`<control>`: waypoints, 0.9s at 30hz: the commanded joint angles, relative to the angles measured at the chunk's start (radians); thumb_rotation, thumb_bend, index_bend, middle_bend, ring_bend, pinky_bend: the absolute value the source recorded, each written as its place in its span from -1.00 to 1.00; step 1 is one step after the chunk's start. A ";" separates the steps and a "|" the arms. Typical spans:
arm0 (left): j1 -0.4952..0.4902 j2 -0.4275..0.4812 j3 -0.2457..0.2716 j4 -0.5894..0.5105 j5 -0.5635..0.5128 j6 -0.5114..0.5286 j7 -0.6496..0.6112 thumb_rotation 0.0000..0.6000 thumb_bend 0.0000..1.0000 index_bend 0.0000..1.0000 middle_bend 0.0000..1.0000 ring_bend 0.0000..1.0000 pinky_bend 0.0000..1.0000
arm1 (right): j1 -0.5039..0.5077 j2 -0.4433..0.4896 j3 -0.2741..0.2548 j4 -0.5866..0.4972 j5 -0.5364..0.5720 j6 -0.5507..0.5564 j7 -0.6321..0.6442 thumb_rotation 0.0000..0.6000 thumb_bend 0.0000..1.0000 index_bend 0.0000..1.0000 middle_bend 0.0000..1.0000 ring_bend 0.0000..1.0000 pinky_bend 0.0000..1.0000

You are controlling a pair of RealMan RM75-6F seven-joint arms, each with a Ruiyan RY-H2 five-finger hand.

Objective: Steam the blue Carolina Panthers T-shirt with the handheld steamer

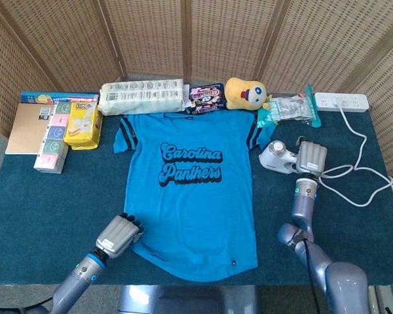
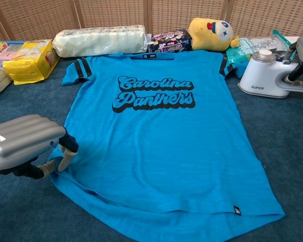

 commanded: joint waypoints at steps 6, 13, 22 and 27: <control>0.000 -0.001 0.001 0.000 0.003 0.001 0.000 1.00 0.11 0.28 0.04 -0.21 -0.25 | -0.033 0.050 -0.015 -0.098 0.000 -0.003 -0.058 1.00 -0.43 -0.65 -0.45 -0.50 -0.48; 0.000 0.004 0.003 -0.003 0.008 0.004 -0.003 1.00 0.10 0.28 0.04 -0.21 -0.25 | -0.061 0.098 -0.030 -0.202 0.003 0.005 -0.102 1.00 -0.45 -0.78 -0.50 -0.55 -0.54; -0.004 0.014 0.007 -0.016 0.008 -0.005 0.002 1.00 0.05 0.28 0.04 -0.21 -0.26 | -0.091 0.165 -0.054 -0.328 0.025 -0.001 -0.173 1.00 -0.44 -0.91 -0.58 -0.62 -0.65; -0.009 0.042 0.017 -0.048 -0.015 -0.026 0.032 1.00 -0.12 0.21 -0.03 -0.33 -0.34 | -0.106 0.195 -0.066 -0.391 0.036 0.011 -0.198 0.99 -0.44 -0.93 -0.60 -0.65 -0.69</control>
